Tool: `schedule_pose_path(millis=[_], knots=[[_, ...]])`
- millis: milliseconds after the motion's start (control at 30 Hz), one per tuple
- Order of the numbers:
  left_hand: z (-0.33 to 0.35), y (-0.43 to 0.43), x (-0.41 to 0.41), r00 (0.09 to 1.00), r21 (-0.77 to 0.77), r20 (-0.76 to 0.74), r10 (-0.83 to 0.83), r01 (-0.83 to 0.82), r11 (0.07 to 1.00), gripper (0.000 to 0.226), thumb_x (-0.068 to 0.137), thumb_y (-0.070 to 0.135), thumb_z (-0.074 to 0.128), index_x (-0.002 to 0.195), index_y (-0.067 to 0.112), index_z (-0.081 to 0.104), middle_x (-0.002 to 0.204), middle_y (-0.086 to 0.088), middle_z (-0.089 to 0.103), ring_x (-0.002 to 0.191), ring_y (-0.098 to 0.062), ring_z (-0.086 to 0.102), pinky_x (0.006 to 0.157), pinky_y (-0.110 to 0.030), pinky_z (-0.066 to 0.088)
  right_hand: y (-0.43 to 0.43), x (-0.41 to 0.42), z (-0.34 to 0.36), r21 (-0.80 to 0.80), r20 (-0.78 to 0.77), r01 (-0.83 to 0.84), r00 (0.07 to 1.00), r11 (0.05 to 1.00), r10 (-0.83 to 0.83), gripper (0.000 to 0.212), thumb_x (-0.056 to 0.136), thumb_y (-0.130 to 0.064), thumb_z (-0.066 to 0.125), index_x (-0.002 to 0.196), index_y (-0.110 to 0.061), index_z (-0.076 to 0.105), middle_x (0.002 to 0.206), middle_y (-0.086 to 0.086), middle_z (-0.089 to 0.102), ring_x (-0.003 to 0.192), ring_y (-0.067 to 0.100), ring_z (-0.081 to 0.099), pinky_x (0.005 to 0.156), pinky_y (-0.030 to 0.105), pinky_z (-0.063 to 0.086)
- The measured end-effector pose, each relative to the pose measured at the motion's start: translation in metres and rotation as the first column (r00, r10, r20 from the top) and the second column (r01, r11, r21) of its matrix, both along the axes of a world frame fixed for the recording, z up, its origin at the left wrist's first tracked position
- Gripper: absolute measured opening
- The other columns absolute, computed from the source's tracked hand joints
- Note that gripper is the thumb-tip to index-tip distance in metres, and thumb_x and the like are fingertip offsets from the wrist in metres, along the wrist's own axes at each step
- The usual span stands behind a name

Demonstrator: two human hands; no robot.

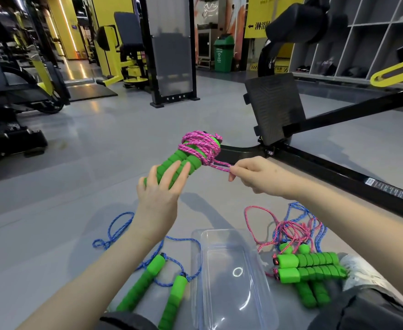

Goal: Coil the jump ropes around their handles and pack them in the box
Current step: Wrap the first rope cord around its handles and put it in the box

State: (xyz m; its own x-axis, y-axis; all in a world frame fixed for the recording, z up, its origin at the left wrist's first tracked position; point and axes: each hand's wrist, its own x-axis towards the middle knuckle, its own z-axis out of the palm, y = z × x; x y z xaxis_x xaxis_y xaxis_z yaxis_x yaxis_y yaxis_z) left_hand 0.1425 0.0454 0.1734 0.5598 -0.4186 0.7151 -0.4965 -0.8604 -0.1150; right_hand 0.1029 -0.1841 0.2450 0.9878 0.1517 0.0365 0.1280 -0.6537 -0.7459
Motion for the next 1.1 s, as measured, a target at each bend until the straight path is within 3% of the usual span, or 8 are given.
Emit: schedule_pose_path(millis=[100, 233, 400, 533, 700, 800, 933, 1100], knots=[[0.001, 0.002, 0.005, 1.000, 0.048, -0.013, 0.016, -0.015, 0.999, 0.087, 0.049, -0.018, 0.045, 0.130, 0.014, 0.043, 0.121, -0.013, 0.062, 0.091, -0.043, 0.058, 0.064, -0.041, 0.042, 0.010, -0.002, 0.006, -0.395, 0.140, -0.050, 0.984, 0.917, 0.113, 0.031, 0.098, -0.029, 0.044, 0.095, -0.007, 0.065, 0.076, 0.006, 0.057, 0.071, 0.017, 0.049, 0.064, 0.031, 0.036], [-0.004, 0.007, 0.006, 0.998, 0.139, -0.051, 0.032, -0.025, 0.990, 0.097, 0.037, -0.023, 0.057, 0.127, 0.012, 0.051, 0.118, -0.013, 0.064, 0.089, -0.045, 0.059, 0.064, -0.045, 0.044, 0.014, -0.005, 0.017, -0.537, 0.137, -0.073, 0.975, 0.840, 0.173, 0.030, 0.097, -0.028, 0.046, 0.096, -0.004, 0.064, 0.080, 0.005, 0.059, 0.074, 0.019, 0.050, 0.062, 0.028, 0.030], [-0.011, 0.011, 0.007, 0.999, 0.283, -0.024, -0.044, 0.049, 0.958, 0.095, 0.042, -0.016, 0.051, 0.131, 0.014, 0.041, 0.121, -0.011, 0.061, 0.094, -0.047, 0.059, 0.065, -0.044, 0.045, 0.006, -0.006, 0.029, -0.440, 0.231, -0.062, 0.956, 0.896, 0.180, 0.017, 0.092, -0.020, 0.057, 0.081, -0.009, 0.063, 0.055, -0.007, 0.063, 0.055, 0.006, 0.058, 0.059, 0.017, 0.042], [-0.009, 0.002, 0.003, 0.990, 0.368, -0.009, -0.137, 0.131, 0.920, 0.081, 0.057, -0.004, 0.018, 0.131, 0.015, 0.041, 0.125, -0.008, 0.053, 0.096, -0.047, 0.058, 0.067, -0.045, 0.046, 0.005, -0.003, 0.031, -0.275, 0.306, -0.077, 0.938, 0.958, 0.163, 0.007, 0.087, -0.012, 0.063, 0.082, -0.009, 0.066, 0.064, 0.000, 0.070, 0.059, 0.005, 0.063, 0.062, 0.017, 0.047], [-0.007, -0.011, -0.014, 0.959, 0.474, 0.059, -0.277, 0.217, 0.853, 0.069, 0.075, -0.006, 0.016, 0.135, 0.017, 0.041, 0.130, -0.006, 0.049, 0.107, -0.044, 0.049, 0.079, -0.050, 0.047, 0.000, -0.003, 0.029, -0.119, 0.185, -0.162, 0.966, 0.980, 0.182, 0.008, 0.090, -0.005, 0.058, 0.088, 0.001, 0.061, 0.066, 0.007, 0.067, 0.061, 0.015, 0.063, 0.062, 0.020, 0.049], [-0.005, -0.021, -0.020, 0.939, 0.490, 0.118, -0.322, 0.227, 0.841, 0.066, 0.091, -0.004, -0.002, 0.135, 0.019, 0.041, 0.129, -0.004, 0.056, 0.109, -0.044, 0.051, 0.084, -0.049, 0.044, -0.002, -0.003, 0.027, -0.068, 0.164, -0.176, 0.969, 0.982, 0.185, 0.007, 0.090, -0.004, 0.059, 0.087, 0.002, 0.059, 0.070, 0.013, 0.062, 0.061, 0.015, 0.058, 0.064, 0.023, 0.048], [-0.001, -0.021, -0.020, 0.906, 0.493, 0.193, -0.378, 0.243, 0.835, 0.056, 0.096, -0.001, 0.011, 0.135, 0.022, 0.044, 0.131, -0.003, 0.056, 0.113, -0.044, 0.045, 0.090, -0.051, 0.034, -0.004, -0.005, 0.031, -0.156, 0.147, -0.219, 0.959, 0.963, 0.241, 0.007, 0.089, -0.011, 0.062, 0.093, -0.006, 0.065, 0.068, 0.006, 0.057, 0.067, 0.010, 0.052, 0.068, 0.019, 0.045], [-0.004, -0.027, -0.024, 0.856, 0.459, 0.244, -0.457, 0.313, 0.832, 0.044, 0.096, 0.005, 0.037, 0.135, 0.024, 0.046, 0.132, -0.001, 0.053, 0.115, -0.042, 0.047, 0.092, -0.051, 0.037, -0.007, -0.004, 0.028, -0.220, 0.128, -0.217, 0.960, 0.951, 0.248, 0.014, 0.084, -0.013, 0.069, 0.096, -0.008, 0.069, 0.067, -0.003, 0.049, 0.073, 0.020, 0.048, 0.075, 0.038, 0.044]])
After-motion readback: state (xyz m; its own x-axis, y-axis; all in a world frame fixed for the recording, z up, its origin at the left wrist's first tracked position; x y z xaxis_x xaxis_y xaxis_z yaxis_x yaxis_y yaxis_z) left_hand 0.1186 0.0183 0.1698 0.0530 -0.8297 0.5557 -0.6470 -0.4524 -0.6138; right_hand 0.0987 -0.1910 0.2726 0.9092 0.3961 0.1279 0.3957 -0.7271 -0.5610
